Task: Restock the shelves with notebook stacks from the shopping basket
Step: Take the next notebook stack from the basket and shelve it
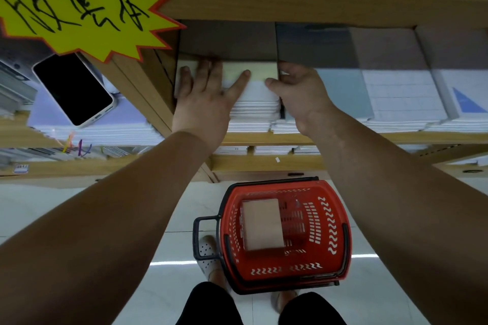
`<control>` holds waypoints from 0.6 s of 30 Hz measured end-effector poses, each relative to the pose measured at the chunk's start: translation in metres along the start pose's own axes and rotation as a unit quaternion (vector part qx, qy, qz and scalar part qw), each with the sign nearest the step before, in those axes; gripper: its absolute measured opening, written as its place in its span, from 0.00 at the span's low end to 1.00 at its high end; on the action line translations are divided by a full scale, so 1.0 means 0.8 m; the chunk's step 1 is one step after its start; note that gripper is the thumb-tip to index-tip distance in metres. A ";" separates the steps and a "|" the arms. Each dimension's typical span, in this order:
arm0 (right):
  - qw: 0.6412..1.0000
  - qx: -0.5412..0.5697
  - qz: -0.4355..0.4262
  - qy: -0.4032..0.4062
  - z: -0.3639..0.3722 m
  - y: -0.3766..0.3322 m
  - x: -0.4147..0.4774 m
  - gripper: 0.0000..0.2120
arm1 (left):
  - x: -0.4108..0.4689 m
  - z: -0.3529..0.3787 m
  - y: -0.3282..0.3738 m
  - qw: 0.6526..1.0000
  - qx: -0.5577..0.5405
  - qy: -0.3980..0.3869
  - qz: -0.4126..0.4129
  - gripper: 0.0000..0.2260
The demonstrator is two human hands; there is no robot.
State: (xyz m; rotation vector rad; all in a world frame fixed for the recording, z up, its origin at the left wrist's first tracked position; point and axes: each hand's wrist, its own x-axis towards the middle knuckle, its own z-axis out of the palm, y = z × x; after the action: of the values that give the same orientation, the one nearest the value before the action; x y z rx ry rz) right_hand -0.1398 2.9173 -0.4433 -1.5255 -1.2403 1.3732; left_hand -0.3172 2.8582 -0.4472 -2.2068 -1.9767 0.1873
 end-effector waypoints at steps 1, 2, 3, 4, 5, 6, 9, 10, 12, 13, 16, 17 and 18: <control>1.000 0.004 0.000 0.004 0.001 0.001 -0.001 0.16 | 0.000 0.000 0.000 1.000 -0.001 -0.003 0.008 0.42; 1.000 0.013 0.001 0.006 0.001 0.003 -0.001 0.15 | 0.000 0.000 0.000 1.000 -0.004 -0.008 0.013 0.43; 1.000 0.027 0.001 0.005 0.000 0.005 -0.003 0.14 | 0.001 -0.002 0.002 1.000 -0.006 -0.012 0.016 0.44; 0.999 0.039 0.003 0.002 -0.001 0.007 -0.004 0.15 | 0.002 -0.004 0.004 1.000 -0.009 -0.014 0.017 0.44; 0.999 0.046 0.005 -0.005 -0.002 0.008 -0.008 0.15 | 0.003 -0.007 0.007 1.000 -0.011 -0.017 0.017 0.44; 0.999 0.049 0.007 -0.013 -0.003 0.010 -0.012 0.14 | 0.005 -0.010 0.010 1.000 -0.015 -0.021 0.016 0.43; 1.000 0.022 -0.002 -0.015 -0.002 0.007 -0.019 0.13 | 0.011 -0.013 0.018 1.000 -0.010 -0.021 0.017 0.42; 1.000 0.010 0.002 -0.004 -0.001 0.005 -0.019 0.16 | 0.011 -0.012 0.019 1.000 -0.004 -0.019 0.018 0.42; 0.999 0.023 0.023 0.009 0.001 0.000 -0.018 0.21 | 0.010 -0.009 0.017 1.000 0.001 -0.016 0.020 0.41; 0.998 0.055 0.043 0.010 0.002 -0.002 -0.017 0.23 | 0.010 -0.009 0.016 1.000 -0.001 -0.015 0.021 0.41; 0.992 0.108 0.065 0.000 0.002 -0.002 -0.012 0.21 | 0.011 -0.008 0.012 0.999 -0.012 -0.017 0.026 0.40; 0.992 0.112 0.061 -0.006 0.001 -0.001 -0.010 0.19 | 0.012 -0.008 0.013 0.999 -0.013 -0.017 0.025 0.40; 0.992 0.112 0.055 -0.010 0.000 -0.001 -0.008 0.18 | 0.013 -0.008 0.014 0.999 -0.012 -0.017 0.024 0.40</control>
State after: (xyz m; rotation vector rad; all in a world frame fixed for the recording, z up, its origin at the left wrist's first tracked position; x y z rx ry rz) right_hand -0.1400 2.9116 -0.4404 -1.4431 -0.9882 1.5457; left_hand -0.3040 2.8668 -0.4433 -2.2832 -1.9545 0.2106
